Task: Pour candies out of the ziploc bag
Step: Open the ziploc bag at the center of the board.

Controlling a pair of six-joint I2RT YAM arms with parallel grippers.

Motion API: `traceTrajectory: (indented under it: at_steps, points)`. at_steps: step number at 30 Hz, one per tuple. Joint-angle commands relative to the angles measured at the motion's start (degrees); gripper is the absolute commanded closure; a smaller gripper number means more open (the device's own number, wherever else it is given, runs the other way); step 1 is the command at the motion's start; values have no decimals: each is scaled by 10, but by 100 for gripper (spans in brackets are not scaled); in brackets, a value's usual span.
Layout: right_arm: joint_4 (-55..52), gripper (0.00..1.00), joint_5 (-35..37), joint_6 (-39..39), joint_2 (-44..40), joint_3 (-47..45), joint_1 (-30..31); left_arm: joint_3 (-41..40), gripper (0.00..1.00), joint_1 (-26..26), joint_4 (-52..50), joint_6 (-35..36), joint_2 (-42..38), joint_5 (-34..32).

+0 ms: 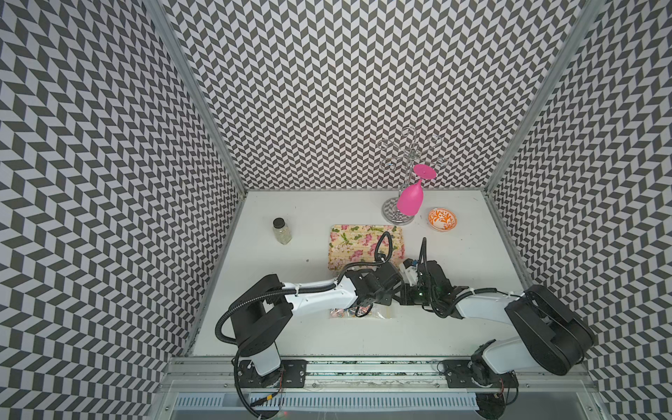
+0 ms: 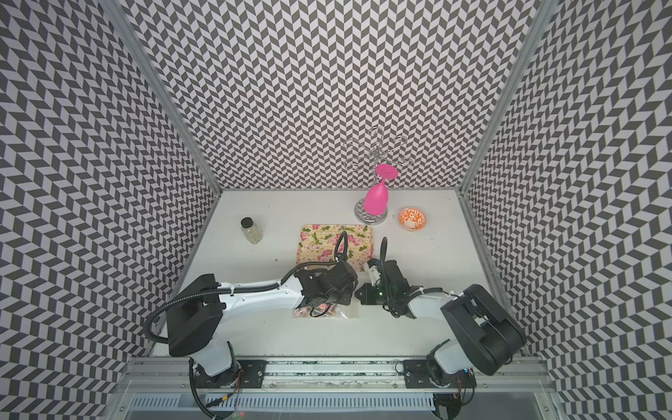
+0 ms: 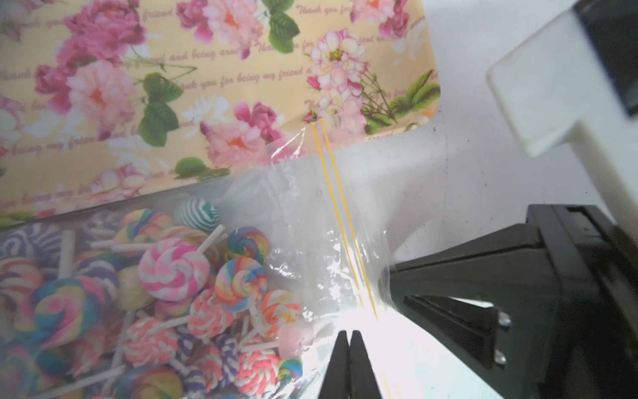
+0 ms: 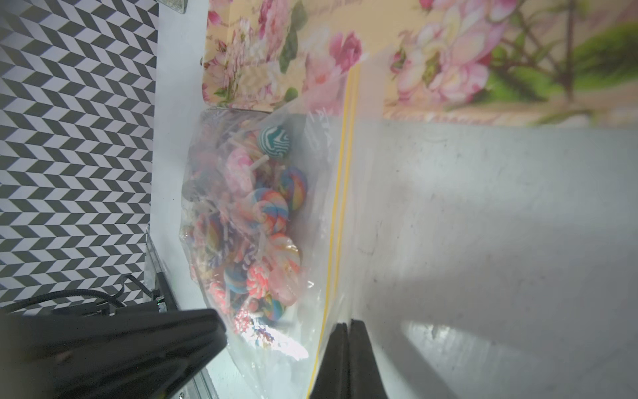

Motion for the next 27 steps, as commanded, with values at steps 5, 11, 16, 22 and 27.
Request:
traceTrajectory:
  at_steps: [5, 11, 16, 22, 27]
  points:
    - [44, 100, -17, 2, -28, -14, 4, -1, 97, 1, 35, -4, -4, 39]
    - [88, 100, -65, 8, -33, -20, 4, -19, 49, 0, 57, -9, -31, 71]
    - [128, 100, -94, 18, -25, -29, 5, -42, 34, 7, 58, -17, -50, 68]
    - [128, 100, -93, 15, -37, -34, 5, -74, 36, 26, 98, -23, -51, 85]
    - [128, 100, -88, 14, -52, -34, 6, -88, 41, 32, 121, -24, -45, 104]
